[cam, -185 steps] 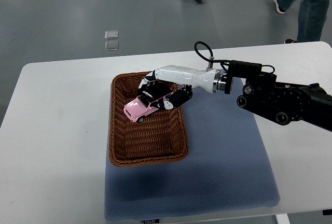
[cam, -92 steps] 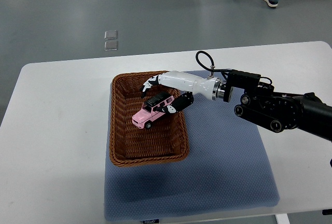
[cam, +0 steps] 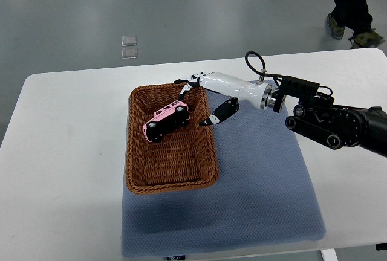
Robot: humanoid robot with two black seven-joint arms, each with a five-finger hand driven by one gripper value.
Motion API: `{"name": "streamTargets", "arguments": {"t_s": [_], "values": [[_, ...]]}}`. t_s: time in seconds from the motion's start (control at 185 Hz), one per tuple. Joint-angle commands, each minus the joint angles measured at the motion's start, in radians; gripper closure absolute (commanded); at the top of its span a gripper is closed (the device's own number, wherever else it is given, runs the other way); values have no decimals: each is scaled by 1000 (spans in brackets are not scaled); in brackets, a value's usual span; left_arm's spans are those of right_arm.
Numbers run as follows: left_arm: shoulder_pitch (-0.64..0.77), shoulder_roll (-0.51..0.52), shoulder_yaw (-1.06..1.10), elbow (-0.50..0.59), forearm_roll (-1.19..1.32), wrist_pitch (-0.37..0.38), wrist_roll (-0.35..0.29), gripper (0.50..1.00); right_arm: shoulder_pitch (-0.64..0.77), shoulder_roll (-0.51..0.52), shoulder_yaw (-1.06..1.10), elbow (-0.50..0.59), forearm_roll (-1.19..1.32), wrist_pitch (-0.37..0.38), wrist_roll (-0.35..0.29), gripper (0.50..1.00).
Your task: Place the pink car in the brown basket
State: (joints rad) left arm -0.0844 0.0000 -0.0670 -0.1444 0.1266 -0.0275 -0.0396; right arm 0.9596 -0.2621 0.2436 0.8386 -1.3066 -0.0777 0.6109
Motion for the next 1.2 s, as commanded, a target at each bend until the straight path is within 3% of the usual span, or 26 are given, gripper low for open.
{"name": "streamTargets", "arguments": {"t_s": [0.0,0.319,0.72,0.79,1.196], "values": [[0,0,0,-1,-1,0,0,500,-12,-14,71,-3,67,12,0,587],[0,0,0,-4,2,-2,0,500,-119,-150,141,-24,585,50,0,587],[-1,0,0,-4,2,-2,0,500,-200,-247,140,-50,1018,72,0,587],[0,0,0,-4,2,-2,-2,500,-205,-261,140,-50,1096,82,-34,587],[-1,0,-2,-6,2,-3,-3,500,-226,-241,163,-52,1169,76,-53,587]]}}
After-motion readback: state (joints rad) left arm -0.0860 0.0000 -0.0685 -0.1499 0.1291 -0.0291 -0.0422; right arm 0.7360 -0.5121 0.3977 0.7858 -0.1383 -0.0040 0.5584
